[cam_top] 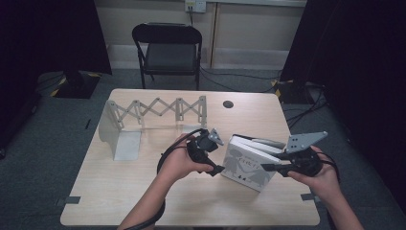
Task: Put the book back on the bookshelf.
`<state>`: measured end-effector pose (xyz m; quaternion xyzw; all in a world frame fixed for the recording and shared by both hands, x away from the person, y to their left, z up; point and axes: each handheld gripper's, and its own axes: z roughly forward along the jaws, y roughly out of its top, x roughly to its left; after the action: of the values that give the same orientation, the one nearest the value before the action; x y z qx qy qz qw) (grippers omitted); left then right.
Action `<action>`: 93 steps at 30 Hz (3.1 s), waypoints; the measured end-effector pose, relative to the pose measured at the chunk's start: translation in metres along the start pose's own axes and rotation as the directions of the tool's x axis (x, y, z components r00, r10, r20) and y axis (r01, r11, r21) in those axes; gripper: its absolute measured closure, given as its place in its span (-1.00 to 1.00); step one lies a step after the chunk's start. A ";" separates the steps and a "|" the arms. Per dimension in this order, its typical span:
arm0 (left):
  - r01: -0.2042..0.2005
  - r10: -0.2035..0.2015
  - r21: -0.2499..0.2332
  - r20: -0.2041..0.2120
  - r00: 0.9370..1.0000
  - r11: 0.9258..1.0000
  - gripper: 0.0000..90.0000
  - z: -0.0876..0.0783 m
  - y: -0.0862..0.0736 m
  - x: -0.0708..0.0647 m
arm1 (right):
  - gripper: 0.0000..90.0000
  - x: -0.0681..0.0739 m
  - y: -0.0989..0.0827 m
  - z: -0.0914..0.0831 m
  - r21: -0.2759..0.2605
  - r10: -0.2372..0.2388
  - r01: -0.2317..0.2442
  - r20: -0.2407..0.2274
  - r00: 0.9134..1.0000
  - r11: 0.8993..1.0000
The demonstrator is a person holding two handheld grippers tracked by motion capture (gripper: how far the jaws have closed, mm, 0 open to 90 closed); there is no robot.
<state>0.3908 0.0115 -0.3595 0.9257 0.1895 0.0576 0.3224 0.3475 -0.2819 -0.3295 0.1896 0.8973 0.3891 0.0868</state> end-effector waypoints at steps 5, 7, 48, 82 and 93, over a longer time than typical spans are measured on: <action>-0.016 0.016 0.009 0.008 1.000 1.000 -0.52 0.003 0.012 0.000 | 0.57 0.000 0.000 0.000 0.002 -0.002 0.002 0.000 1.000 1.000; -0.025 0.025 0.007 0.011 1.000 1.000 -0.52 0.005 0.018 0.000 | 0.57 -0.001 0.000 0.000 0.002 -0.001 0.001 0.000 1.000 1.000; -0.095 0.094 0.019 0.016 0.995 0.995 -0.31 0.014 0.052 -0.022 | 0.40 -0.012 -0.034 -0.013 -0.068 0.094 -0.090 0.056 0.994 0.994; -0.149 0.145 0.079 0.052 0.988 0.986 -0.12 0.008 0.081 -0.035 | 0.04 -0.015 -0.053 0.001 -0.086 0.147 -0.139 0.095 0.984 0.986; -0.152 0.146 0.097 0.073 0.987 0.984 -0.11 0.018 0.098 -0.034 | 0.02 -0.015 -0.054 0.003 -0.088 0.152 -0.144 0.098 0.983 0.986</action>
<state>0.3940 -0.0825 -0.3129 0.9539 0.1115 0.0413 0.2755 0.3473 -0.3197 -0.3715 0.2723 0.8586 0.4197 0.1117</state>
